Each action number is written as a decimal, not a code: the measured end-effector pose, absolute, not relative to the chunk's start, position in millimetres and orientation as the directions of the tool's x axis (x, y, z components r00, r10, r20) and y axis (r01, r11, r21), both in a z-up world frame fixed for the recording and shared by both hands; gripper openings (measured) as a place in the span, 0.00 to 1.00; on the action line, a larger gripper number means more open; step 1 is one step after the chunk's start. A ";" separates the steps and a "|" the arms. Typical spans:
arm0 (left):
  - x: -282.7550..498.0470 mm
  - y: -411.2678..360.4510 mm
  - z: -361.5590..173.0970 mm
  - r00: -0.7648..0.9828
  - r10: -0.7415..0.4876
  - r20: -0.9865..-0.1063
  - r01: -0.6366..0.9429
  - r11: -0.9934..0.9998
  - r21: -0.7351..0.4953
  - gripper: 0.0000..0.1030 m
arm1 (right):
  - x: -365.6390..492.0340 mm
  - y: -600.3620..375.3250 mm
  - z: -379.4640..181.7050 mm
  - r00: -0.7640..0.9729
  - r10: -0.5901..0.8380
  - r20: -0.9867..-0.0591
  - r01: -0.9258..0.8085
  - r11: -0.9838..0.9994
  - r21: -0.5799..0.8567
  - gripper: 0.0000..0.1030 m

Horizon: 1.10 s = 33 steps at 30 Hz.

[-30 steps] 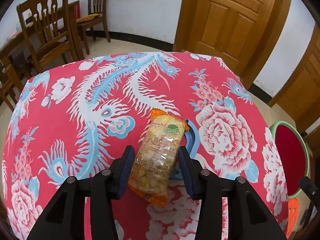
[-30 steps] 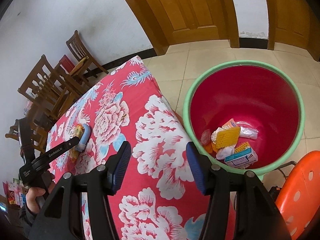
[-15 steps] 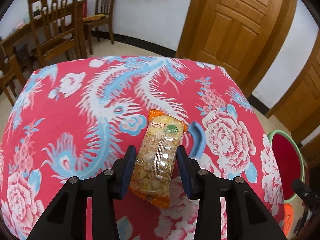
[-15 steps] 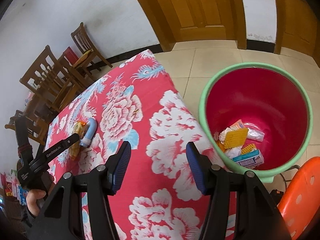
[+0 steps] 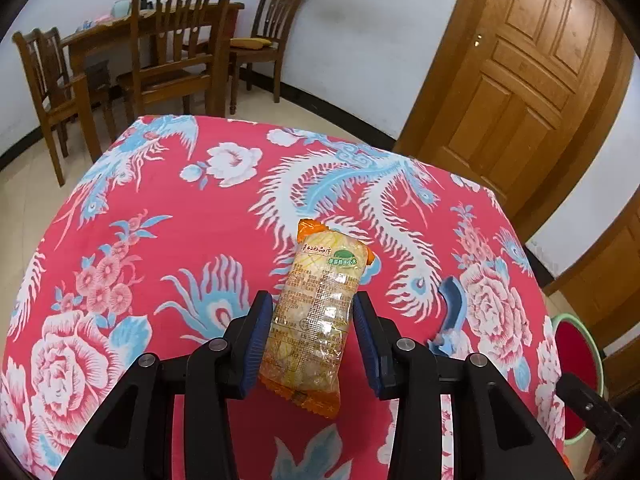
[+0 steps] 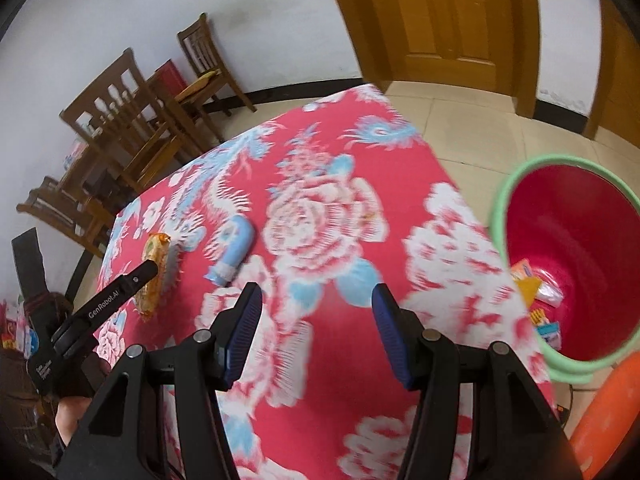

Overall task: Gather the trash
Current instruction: 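Grasp the blue curved plastic toy with the right tool while the left tool holds the packet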

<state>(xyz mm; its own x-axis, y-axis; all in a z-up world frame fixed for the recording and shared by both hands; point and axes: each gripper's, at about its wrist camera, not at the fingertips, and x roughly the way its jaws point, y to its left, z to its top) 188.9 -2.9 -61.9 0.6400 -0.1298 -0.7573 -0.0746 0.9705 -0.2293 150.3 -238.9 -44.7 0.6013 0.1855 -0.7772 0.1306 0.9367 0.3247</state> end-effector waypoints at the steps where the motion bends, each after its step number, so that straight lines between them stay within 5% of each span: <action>1: 188.8 -0.9 -62.2 0.642 -0.131 -0.755 -0.078 0.969 -0.234 0.41 | 153.4 -234.3 -46.0 0.599 0.189 -0.778 0.127 0.937 0.326 0.57; 15: 189.3 16.7 -74.1 0.641 -0.149 -0.753 -0.119 0.950 -0.289 0.41 | 208.3 -175.3 -73.6 0.546 0.211 -0.811 0.102 0.944 0.315 0.57; 29: 188.2 20.9 -74.0 0.646 -0.167 -0.745 -0.125 0.939 -0.320 0.41 | 225.7 -149.5 -83.5 0.529 0.195 -0.826 0.068 0.960 0.270 0.28; 33: 188.3 21.5 -74.7 0.644 -0.171 -0.746 -0.126 0.938 -0.324 0.41 | 226.4 -147.9 -84.6 0.531 0.196 -0.824 0.065 0.960 0.271 0.28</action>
